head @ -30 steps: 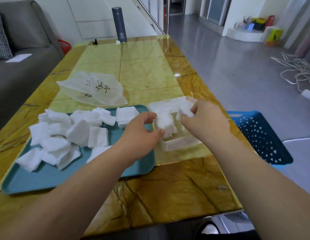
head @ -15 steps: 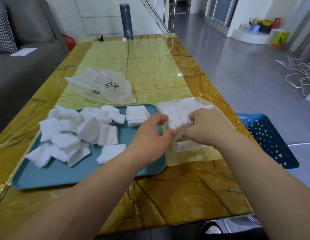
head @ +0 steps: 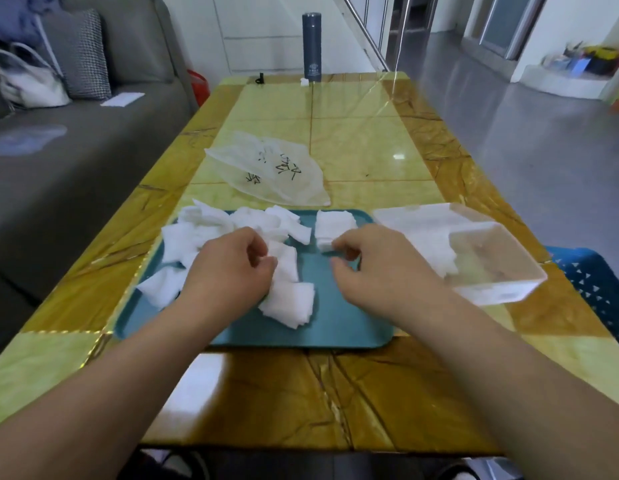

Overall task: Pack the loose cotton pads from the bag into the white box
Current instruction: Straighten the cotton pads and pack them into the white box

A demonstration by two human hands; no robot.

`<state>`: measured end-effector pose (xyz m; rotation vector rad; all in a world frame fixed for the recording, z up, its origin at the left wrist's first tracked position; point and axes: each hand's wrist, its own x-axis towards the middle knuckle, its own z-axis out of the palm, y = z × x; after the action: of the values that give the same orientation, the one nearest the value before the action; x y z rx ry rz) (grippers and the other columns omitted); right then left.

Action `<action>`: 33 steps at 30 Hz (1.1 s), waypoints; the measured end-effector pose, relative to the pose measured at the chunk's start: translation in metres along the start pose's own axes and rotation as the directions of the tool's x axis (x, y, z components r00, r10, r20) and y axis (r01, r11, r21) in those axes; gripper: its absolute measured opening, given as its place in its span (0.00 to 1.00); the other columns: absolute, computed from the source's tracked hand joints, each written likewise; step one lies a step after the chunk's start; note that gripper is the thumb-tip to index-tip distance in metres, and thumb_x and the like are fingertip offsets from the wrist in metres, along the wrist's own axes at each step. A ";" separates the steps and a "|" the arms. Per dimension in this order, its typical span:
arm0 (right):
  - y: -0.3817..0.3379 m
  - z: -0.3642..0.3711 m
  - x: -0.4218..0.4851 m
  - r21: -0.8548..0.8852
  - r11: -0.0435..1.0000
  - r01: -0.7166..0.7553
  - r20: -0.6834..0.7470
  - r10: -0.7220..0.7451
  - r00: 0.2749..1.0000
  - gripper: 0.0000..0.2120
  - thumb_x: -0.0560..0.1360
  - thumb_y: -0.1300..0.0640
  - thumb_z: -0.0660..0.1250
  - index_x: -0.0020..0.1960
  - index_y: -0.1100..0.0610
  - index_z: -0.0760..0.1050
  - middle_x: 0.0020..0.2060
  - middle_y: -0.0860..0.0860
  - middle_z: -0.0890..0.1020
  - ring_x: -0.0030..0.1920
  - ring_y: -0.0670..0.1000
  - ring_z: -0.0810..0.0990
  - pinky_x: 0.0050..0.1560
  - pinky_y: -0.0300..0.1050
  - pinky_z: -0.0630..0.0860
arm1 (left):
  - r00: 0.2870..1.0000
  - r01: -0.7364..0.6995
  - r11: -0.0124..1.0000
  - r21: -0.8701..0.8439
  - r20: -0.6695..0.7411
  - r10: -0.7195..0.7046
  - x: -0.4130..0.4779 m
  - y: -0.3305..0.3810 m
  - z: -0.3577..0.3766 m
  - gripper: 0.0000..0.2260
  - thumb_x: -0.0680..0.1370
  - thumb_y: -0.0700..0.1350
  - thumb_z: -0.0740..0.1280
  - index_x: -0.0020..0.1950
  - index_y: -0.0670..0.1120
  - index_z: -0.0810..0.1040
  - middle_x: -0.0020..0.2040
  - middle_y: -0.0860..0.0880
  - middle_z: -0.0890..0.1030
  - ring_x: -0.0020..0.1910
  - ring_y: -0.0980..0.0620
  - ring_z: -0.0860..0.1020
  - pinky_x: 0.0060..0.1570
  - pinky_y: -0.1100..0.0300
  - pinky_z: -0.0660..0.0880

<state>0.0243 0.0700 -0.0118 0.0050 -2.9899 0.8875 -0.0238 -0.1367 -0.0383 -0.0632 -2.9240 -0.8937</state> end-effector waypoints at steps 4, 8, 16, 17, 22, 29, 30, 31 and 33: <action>-0.011 0.043 0.011 -0.109 0.993 0.051 0.187 -0.030 0.982 0.15 0.78 0.41 0.66 0.47 0.53 0.78 0.47 0.51 0.80 0.51 0.56 0.80 0.51 0.52 0.79 | 1.000 0.027 1.000 -0.004 0.015 -0.027 0.008 -0.007 0.011 0.12 0.73 0.56 0.75 0.46 0.54 0.75 0.40 0.56 0.80 0.42 0.58 0.78 0.44 0.56 0.77; -0.016 0.061 0.022 -0.223 0.971 0.088 0.262 -0.028 0.965 0.19 0.76 0.35 0.65 0.42 0.50 0.69 0.40 0.47 0.64 0.47 0.52 0.68 0.46 0.49 0.70 | 0.999 0.028 0.994 -0.110 0.043 -0.024 0.013 -0.010 0.020 0.13 0.71 0.53 0.77 0.48 0.53 0.75 0.41 0.56 0.80 0.42 0.60 0.78 0.43 0.57 0.76; -0.020 0.066 0.023 -0.106 0.994 0.028 0.254 0.000 0.967 0.16 0.73 0.41 0.70 0.42 0.47 0.65 0.44 0.48 0.74 0.47 0.53 0.75 0.37 0.46 0.66 | 0.992 0.053 0.953 -0.297 0.121 -0.018 0.016 -0.016 0.021 0.14 0.72 0.48 0.78 0.54 0.53 0.79 0.41 0.53 0.83 0.42 0.56 0.81 0.44 0.58 0.79; -0.020 0.066 0.022 -0.078 0.997 0.014 0.255 0.007 0.967 0.15 0.73 0.43 0.71 0.44 0.47 0.66 0.43 0.46 0.75 0.46 0.51 0.75 0.38 0.46 0.67 | 0.992 0.058 0.946 -0.318 0.126 -0.019 0.015 -0.016 0.020 0.11 0.72 0.47 0.77 0.51 0.53 0.81 0.41 0.53 0.84 0.42 0.56 0.83 0.46 0.56 0.81; -0.010 0.059 0.020 0.091 0.993 -0.069 0.248 0.045 0.968 0.14 0.71 0.46 0.75 0.52 0.46 0.73 0.45 0.41 0.77 0.46 0.44 0.76 0.43 0.44 0.71 | 0.993 0.059 0.926 -0.372 0.117 -0.016 0.014 -0.016 0.016 0.04 0.73 0.46 0.76 0.45 0.51 0.82 0.40 0.54 0.85 0.39 0.57 0.82 0.43 0.60 0.79; -0.004 0.052 0.017 0.121 0.990 -0.071 0.205 0.045 0.978 0.03 0.75 0.50 0.74 0.46 0.48 0.82 0.39 0.41 0.82 0.41 0.40 0.78 0.39 0.35 0.71 | 0.995 0.014 0.980 -0.197 0.100 0.006 0.015 -0.021 0.008 0.08 0.74 0.50 0.76 0.51 0.54 0.80 0.42 0.56 0.82 0.41 0.62 0.79 0.39 0.68 0.70; -0.002 0.051 0.017 0.154 0.986 -0.069 0.181 0.041 0.983 0.03 0.75 0.52 0.74 0.44 0.49 0.82 0.37 0.42 0.81 0.38 0.39 0.78 0.36 0.32 0.70 | 0.995 0.013 0.981 -0.196 0.102 0.007 0.014 -0.021 0.007 0.07 0.74 0.51 0.76 0.50 0.54 0.80 0.42 0.56 0.82 0.40 0.61 0.79 0.39 0.67 0.70; -0.001 0.050 0.018 0.194 0.979 -0.067 0.150 0.037 0.988 0.03 0.74 0.53 0.74 0.42 0.50 0.81 0.35 0.43 0.81 0.36 0.38 0.77 0.34 0.31 0.69 | 0.994 0.017 0.979 -0.203 0.106 0.005 0.014 -0.020 0.007 0.06 0.75 0.51 0.75 0.49 0.54 0.80 0.41 0.56 0.82 0.40 0.61 0.79 0.39 0.66 0.71; -0.001 0.047 0.019 0.279 0.958 -0.063 0.086 0.040 0.996 0.04 0.74 0.54 0.74 0.42 0.51 0.80 0.36 0.44 0.81 0.36 0.38 0.77 0.37 0.32 0.71 | 0.994 0.013 0.974 -0.226 0.106 0.011 0.013 -0.019 0.007 0.03 0.76 0.50 0.73 0.47 0.54 0.81 0.41 0.56 0.83 0.40 0.60 0.80 0.40 0.64 0.74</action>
<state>0.0042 0.0442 -0.0500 -0.0335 -2.9158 1.3426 -0.0383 -0.1477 -0.0537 -0.1274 -2.9022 -1.2589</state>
